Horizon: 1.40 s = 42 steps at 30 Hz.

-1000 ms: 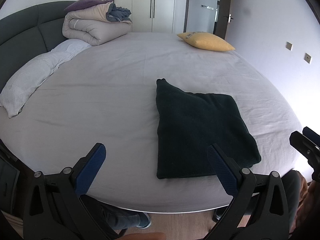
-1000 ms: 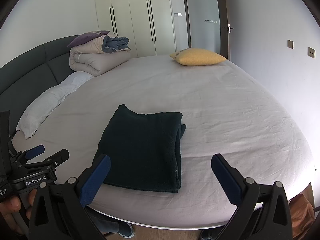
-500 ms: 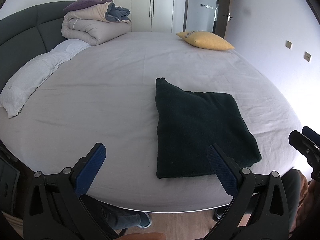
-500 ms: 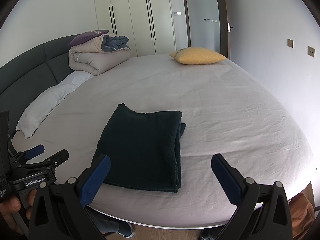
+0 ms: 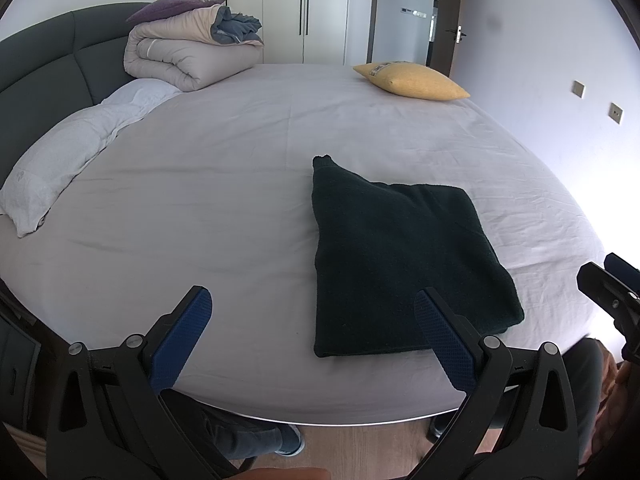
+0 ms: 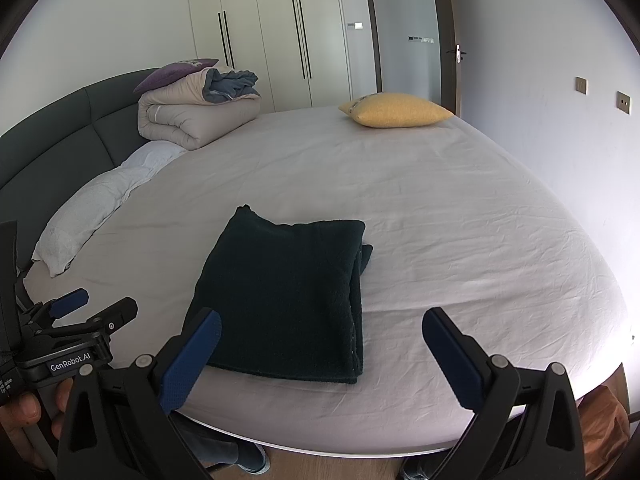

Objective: Fold small clothes

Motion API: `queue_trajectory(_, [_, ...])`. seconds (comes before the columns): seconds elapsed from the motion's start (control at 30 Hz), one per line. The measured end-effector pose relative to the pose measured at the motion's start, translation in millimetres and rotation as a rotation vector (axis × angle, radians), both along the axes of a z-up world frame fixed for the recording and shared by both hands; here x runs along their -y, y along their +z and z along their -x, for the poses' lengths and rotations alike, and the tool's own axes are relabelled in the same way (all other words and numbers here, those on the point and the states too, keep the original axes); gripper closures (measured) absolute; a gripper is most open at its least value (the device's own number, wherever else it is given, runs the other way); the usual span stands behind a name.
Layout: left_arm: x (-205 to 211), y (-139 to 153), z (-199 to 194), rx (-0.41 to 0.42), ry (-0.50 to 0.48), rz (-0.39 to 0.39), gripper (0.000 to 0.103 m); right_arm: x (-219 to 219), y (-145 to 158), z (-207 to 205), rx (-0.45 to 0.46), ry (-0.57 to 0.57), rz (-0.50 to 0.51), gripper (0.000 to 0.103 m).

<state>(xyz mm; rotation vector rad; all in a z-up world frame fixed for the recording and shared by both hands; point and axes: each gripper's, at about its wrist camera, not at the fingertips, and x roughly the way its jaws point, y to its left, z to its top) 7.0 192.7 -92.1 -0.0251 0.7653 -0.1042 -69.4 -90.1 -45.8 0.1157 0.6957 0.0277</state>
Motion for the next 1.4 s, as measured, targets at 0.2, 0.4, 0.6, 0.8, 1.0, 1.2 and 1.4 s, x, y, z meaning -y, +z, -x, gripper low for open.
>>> queue_trajectory(0.2, [-0.3, -0.4, 0.1, -0.001, 0.002, 0.000, 0.000, 2.2, -2.7, -0.6, -0.002, 0.003, 0.000, 0.000])
queue_trajectory(0.4, [-3.1, -1.7, 0.1, -0.004, -0.002, 0.004, 0.000, 1.6, -2.2, -0.7, -0.003, 0.004, 0.000, 0.000])
queue_trajectory(0.6, [-2.2, -1.7, 0.0, -0.005, -0.002, 0.003, 0.000, 1.5, -2.6, -0.3, -0.003, 0.003, 0.000, 0.000])
queue_trajectory(0.8, [-4.6, -4.6, -1.8, -0.011, -0.010, 0.002, 0.000, 0.7, -2.0, -0.3, -0.003, 0.004, -0.001, 0.000])
queue_trajectory(1.0, [-5.3, -5.7, -2.9, -0.014, -0.014, 0.002, 0.000, 0.8, -3.8, 0.4, -0.004, 0.004, 0.000, 0.000])
queue_trajectory(1.2, [-5.4, -6.1, -3.2, -0.016, -0.016, 0.004, 0.000, 0.8, -4.0, 1.0, -0.005, 0.005, -0.001, 0.000])
queue_trajectory(1.4, [-5.4, -7.6, -6.2, -0.020, -0.022, 0.001, 0.000, 1.0, -3.5, 0.3, -0.005, 0.005, -0.001, 0.000])
